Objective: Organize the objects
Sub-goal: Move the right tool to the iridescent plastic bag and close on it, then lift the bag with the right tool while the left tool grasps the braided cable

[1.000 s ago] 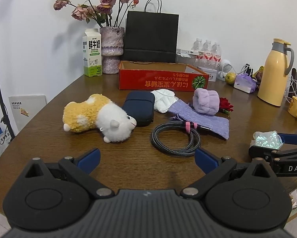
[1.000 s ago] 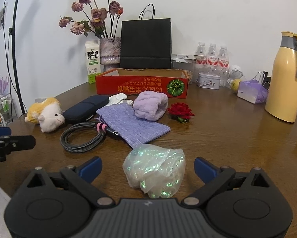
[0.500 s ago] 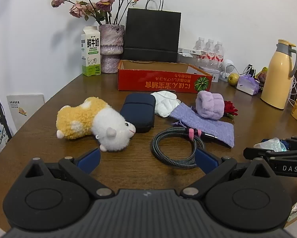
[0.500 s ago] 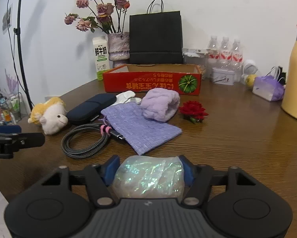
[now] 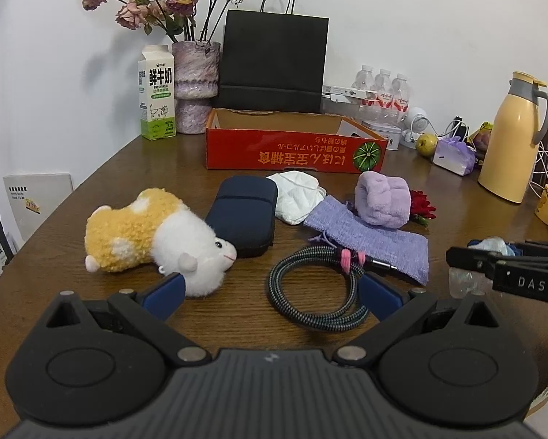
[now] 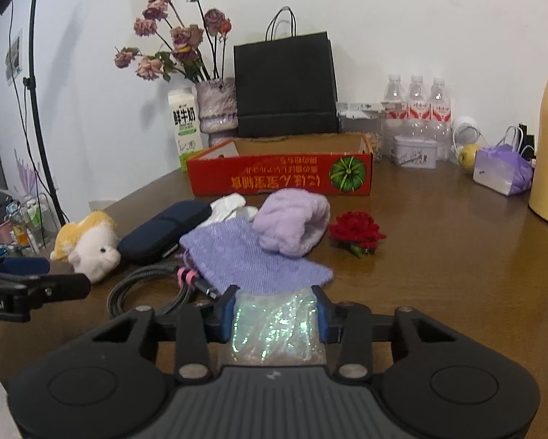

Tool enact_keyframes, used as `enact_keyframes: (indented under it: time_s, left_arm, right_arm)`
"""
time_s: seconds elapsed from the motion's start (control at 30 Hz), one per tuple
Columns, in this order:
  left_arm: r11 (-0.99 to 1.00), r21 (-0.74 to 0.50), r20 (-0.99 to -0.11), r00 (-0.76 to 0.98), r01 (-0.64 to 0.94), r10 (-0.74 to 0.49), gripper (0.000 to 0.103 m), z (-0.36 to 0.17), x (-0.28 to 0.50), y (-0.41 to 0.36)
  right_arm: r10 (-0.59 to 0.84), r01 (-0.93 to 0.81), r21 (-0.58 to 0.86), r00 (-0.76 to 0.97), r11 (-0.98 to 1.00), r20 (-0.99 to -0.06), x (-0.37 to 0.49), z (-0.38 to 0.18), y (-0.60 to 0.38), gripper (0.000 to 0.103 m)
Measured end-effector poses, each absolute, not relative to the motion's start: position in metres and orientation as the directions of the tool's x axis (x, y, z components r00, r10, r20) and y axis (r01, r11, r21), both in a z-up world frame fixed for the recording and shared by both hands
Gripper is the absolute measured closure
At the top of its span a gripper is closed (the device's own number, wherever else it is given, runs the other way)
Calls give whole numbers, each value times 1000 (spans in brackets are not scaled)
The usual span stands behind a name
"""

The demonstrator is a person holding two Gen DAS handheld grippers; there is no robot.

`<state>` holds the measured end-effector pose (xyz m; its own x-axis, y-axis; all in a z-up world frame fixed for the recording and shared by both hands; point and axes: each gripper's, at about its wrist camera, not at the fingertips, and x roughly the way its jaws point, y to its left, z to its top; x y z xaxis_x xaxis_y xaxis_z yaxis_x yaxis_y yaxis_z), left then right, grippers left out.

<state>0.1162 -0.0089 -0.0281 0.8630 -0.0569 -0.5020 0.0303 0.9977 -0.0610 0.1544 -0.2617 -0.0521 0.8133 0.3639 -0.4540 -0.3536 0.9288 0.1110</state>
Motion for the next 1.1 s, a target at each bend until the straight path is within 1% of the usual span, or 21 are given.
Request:
enact_keyframes:
  time_s: [0.13, 0.3, 0.5, 0.57, 0.73, 0.9, 1.03, 1.1]
  left_arm:
    - [997, -64, -508, 859, 33, -61, 0, -27, 123, -12]
    - [998, -60, -520, 852, 36, -62, 0, -27, 130, -15]
    - [998, -53, -547, 835, 43, -65, 0, -28, 141, -19]
    - [997, -54, -561, 825, 53, -74, 0, -28, 146, -20]
    - [992, -42, -607, 786, 115, -117, 0, -28, 157, -26]
    - [981, -36, -675, 719, 191, -165, 0, -30, 173, -34]
    - [978, -44, -741, 649, 204, -169, 0, -38, 190, -40]
    - [980, -50, -761, 628, 194, -163, 0, -42, 198, -41]
  right_arm:
    - [359, -355, 91, 833, 930, -420, 162, -47, -266, 67]
    - [324, -331, 44, 875, 943, -359, 169, -44, -271, 68]
    - [305, -307, 52, 889, 950, -342, 173, -53, -278, 68]
    - [304, -304, 51, 898, 951, -317, 172, -52, -279, 68]
    - [302, -303, 43, 908, 952, -291, 169, -50, -280, 68]
    - [300, -304, 30, 913, 952, -276, 165, -50, -279, 68]
    - [300, -306, 21, 914, 952, -273, 164, -50, -277, 68]
    - [298, -306, 16, 915, 952, -273, 164, -50, -276, 68]
